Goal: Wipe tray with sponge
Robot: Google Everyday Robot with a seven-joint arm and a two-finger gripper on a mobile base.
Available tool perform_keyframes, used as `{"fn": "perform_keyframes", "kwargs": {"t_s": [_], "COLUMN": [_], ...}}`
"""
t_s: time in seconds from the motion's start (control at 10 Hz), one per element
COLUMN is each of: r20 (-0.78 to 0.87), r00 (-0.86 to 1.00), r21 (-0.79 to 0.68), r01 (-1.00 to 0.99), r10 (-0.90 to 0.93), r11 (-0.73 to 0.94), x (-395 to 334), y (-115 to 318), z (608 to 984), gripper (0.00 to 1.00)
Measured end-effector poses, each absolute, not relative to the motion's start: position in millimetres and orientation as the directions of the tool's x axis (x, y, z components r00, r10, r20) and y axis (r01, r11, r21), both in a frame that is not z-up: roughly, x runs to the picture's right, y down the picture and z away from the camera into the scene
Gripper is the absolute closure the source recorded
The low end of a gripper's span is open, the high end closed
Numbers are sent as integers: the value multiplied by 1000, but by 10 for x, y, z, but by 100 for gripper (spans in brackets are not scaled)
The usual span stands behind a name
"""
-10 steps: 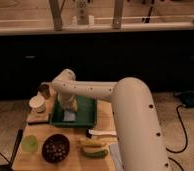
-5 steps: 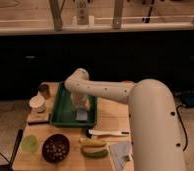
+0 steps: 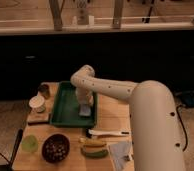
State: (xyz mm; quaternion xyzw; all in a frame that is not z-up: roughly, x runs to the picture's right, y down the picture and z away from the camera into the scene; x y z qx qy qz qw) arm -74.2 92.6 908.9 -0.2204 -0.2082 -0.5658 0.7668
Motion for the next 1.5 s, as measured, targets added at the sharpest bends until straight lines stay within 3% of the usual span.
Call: {"fn": "perform_keyframes", "kwargs": {"t_s": [0.4,0.7,1.0,1.5], "r20": [621,637,626,583], "r00": [138,83,97,148], "r21": [1,28,-10,-86], "r01": [984,991,993,989], "r10": [-772,-767,-774,-799], "r11": [177,131,116,121], "x": [-1547,-1767,-1565,-569], "y": [1150,1320,1308,1025], "z": [9016,8872,8788,8876], "gripper": [97,97,97,97]}}
